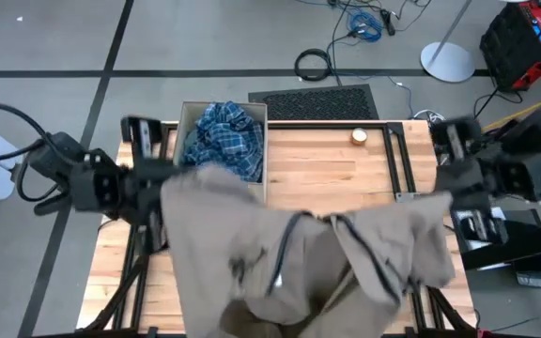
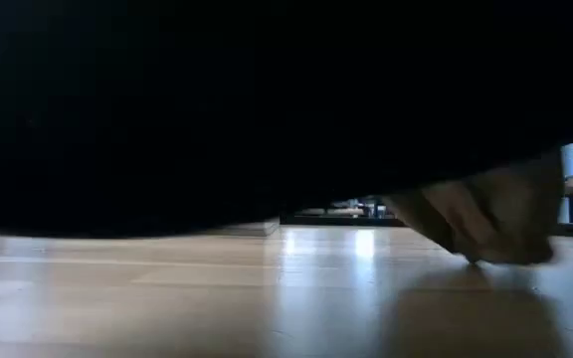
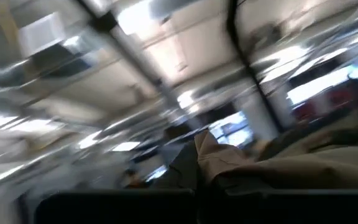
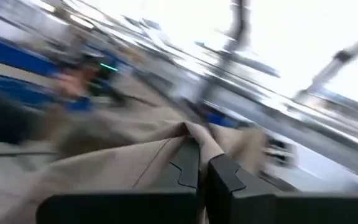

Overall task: Sort clothes
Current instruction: Put the brown jacket into the laundry organizer

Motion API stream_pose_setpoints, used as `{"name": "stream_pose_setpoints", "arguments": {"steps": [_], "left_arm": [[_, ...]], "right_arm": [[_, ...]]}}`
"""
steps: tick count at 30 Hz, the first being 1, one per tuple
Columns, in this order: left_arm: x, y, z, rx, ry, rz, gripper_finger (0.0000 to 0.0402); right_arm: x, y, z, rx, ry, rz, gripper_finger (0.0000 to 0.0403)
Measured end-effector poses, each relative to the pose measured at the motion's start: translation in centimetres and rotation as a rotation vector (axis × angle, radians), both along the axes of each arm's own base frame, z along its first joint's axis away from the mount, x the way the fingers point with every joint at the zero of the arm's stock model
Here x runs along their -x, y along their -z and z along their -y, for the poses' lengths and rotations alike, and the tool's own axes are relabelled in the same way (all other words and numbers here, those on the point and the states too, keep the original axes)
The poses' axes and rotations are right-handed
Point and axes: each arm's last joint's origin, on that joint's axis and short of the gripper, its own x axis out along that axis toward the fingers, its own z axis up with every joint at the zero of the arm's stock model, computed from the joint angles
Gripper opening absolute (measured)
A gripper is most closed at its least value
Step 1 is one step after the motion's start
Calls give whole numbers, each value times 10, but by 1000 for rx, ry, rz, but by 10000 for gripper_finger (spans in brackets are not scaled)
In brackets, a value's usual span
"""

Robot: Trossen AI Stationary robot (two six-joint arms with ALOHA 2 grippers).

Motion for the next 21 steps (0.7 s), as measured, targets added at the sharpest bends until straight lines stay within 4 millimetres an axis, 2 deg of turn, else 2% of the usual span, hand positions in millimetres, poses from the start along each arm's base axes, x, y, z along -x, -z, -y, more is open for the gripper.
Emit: {"name": "stream_pose_setpoints", "arguments": {"steps": [5, 13, 17, 21], "left_arm": [[-6, 1, -19, 20, -320, -75, 0], [-18, -1, -55, -11, -512, -79, 0], [-16, -6, -67, 15, -517, -61, 0], [-16, 6, -63, 30, -432, -206, 0]], "right_arm": [[5, -3, 20, -31, 302, -11, 0], [24, -12, 54, -100, 480, 59, 0], [28, -14, 59, -127, 458, 64, 0], [17, 8, 52, -148, 328, -173, 0]]}}
